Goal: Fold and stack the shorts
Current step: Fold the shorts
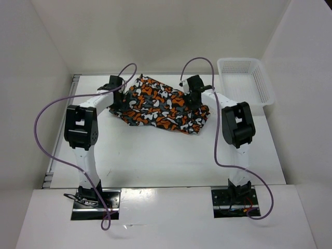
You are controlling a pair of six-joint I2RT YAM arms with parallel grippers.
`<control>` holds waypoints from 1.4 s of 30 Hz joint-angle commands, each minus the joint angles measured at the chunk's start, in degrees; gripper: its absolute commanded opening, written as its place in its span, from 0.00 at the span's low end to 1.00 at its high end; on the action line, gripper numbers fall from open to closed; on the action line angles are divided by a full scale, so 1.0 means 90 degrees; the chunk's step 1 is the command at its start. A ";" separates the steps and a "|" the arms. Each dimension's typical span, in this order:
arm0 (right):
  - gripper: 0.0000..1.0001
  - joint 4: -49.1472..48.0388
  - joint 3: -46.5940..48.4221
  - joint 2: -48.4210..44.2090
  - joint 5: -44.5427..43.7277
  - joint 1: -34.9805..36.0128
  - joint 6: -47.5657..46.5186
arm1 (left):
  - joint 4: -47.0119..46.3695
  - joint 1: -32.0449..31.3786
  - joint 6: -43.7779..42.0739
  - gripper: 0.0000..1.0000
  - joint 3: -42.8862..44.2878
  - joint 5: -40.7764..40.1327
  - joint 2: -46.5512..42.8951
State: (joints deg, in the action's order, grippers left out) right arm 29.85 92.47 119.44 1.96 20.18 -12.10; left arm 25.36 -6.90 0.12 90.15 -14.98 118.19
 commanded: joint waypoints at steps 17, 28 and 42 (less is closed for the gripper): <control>0.00 -0.0172 0.1747 0.0062 0.0016 -0.0047 -0.0247 | 0.0579 0.0268 -0.0013 0.33 -0.0552 0.0776 0.0082; 0.00 0.0736 -0.0475 -0.1317 0.0857 0.1165 -0.1429 | 0.1204 0.0083 -0.0013 0.03 -0.2213 0.1215 -0.1664; 0.00 0.0638 -0.1885 -0.1054 0.0300 0.1390 -0.2161 | 0.0962 0.0853 -0.0013 0.74 -0.1068 0.1995 -0.2812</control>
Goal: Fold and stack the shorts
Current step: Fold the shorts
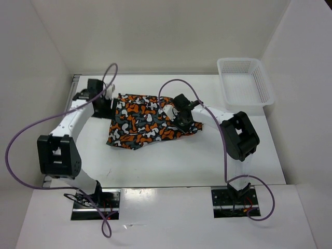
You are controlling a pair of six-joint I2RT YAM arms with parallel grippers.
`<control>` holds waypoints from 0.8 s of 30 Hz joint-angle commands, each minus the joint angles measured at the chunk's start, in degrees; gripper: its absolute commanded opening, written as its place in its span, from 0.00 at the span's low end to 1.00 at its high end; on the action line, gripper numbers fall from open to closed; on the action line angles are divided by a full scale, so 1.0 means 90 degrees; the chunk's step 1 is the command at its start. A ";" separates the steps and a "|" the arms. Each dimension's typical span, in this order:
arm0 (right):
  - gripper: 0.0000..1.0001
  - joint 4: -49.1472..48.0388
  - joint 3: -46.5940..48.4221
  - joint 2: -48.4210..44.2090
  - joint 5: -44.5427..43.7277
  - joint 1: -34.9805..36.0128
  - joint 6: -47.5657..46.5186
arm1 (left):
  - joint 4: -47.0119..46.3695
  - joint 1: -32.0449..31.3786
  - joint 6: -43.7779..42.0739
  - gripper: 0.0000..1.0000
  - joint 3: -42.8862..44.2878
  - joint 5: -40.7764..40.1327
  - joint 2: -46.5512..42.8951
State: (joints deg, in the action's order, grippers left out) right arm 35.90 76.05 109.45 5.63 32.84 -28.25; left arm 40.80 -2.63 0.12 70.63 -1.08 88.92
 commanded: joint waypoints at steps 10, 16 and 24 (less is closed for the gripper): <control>0.00 -0.0073 -0.0072 -0.0091 -0.0381 -0.0016 -0.0864 | -0.1271 0.0439 -0.0013 0.74 0.3537 0.1418 0.3497; 0.00 -0.0005 0.0319 0.0163 -0.0254 -0.0016 -0.0797 | -0.1340 0.0439 -0.0013 0.64 0.4672 0.1117 0.4582; 0.00 -0.0005 0.0446 0.0222 -0.0312 -0.0016 -0.0797 | -0.1154 0.0381 -0.0013 0.54 0.4672 0.1292 0.4816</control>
State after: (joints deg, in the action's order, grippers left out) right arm 36.07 76.99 110.76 3.42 32.84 -34.63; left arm 30.06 1.13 0.21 110.65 9.10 131.11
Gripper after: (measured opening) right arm 0.001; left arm 0.546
